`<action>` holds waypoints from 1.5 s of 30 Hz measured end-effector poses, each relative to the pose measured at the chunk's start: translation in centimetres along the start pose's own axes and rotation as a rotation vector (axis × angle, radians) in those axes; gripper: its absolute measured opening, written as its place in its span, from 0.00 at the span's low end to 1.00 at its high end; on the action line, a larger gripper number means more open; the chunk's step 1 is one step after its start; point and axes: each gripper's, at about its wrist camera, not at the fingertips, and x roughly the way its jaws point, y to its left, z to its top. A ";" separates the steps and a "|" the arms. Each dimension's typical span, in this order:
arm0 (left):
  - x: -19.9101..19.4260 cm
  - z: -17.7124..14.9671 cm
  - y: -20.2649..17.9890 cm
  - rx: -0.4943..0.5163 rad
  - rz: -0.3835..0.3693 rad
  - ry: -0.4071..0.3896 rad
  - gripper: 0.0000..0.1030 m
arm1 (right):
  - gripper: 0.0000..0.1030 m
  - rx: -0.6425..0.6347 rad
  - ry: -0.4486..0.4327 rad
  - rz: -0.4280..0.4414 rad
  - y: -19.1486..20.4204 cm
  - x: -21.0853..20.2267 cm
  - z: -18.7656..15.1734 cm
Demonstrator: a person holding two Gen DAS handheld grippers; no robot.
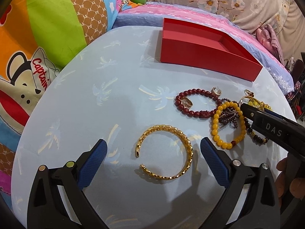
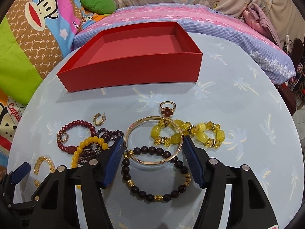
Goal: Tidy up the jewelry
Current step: 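Grasp the gold twisted bangle with the left tool while the right tool grasps the thin rose-gold bangle, then carry both bangles into the red tray and open both tools to release them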
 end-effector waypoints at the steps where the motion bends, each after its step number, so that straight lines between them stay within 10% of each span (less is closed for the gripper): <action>1: 0.0 0.0 0.0 0.002 0.000 0.000 0.91 | 0.62 -0.004 0.000 -0.005 0.2 0.1 0.0; 19: 0.0 0.0 -0.3 0.007 -0.006 0.000 0.90 | 0.59 0.000 -0.059 -0.006 -0.7 -2.3 -0.5; 31: -0.7 -0.2 -0.6 0.037 -0.034 -0.023 0.52 | 0.59 0.021 -0.057 0.009 -1.7 -3.7 -1.6; 45: -2.3 1.3 -0.9 0.026 -0.073 -0.029 0.52 | 0.59 0.031 -0.097 0.034 -2.5 -5.9 -1.2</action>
